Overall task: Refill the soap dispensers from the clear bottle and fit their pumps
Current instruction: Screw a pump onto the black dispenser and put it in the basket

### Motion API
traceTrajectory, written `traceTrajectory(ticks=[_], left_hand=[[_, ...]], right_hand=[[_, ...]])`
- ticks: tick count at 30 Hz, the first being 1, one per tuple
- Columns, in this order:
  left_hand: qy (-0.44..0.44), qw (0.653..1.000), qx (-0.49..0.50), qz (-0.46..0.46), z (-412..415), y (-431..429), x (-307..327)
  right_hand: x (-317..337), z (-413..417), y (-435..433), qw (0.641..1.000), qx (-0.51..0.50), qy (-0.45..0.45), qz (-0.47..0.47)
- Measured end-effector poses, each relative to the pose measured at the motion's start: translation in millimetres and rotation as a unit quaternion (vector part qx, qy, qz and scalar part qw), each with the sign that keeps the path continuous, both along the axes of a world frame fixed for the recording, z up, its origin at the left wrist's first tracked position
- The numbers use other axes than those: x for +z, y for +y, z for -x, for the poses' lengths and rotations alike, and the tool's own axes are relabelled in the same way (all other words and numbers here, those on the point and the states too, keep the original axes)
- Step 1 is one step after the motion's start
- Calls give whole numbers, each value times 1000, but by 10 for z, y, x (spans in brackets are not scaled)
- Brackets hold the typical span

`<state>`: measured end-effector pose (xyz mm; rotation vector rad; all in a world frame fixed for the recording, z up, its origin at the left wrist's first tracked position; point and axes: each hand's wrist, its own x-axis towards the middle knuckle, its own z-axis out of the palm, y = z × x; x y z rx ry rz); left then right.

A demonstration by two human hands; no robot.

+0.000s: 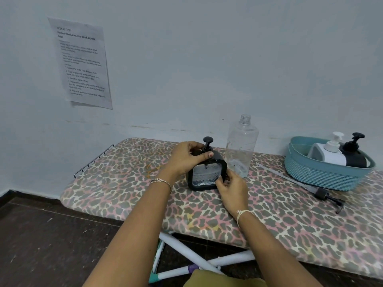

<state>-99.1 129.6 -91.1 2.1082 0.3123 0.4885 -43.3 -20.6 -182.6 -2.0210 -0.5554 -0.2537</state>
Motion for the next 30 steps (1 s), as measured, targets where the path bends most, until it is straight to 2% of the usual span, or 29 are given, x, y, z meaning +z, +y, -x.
traceTrajectory(ticks=[3,7,11,17,27,30], left_hand=[[-21,998,42,30,-18,-64,-67],[-52,993,103,8,-37,-174,-71],[-82,988,129,26,-62,-199,-105],[-77,992,98,1,-86,-128,-59],[-8,999,-26,28,-81,82,23],[-11,999,-33,29,-66,71,32]], right_hand=[[-3,-9,-1,1000,-2,-2,-1],[-24,-12,4,1000,-2,-4,-1],[-27,-16,12,1000,-1,-6,5],[-23,-12,2,1000,2,-19,18],[-50,-36,15,999,8,-19,35],[-44,-33,18,999,10,-12,37]])
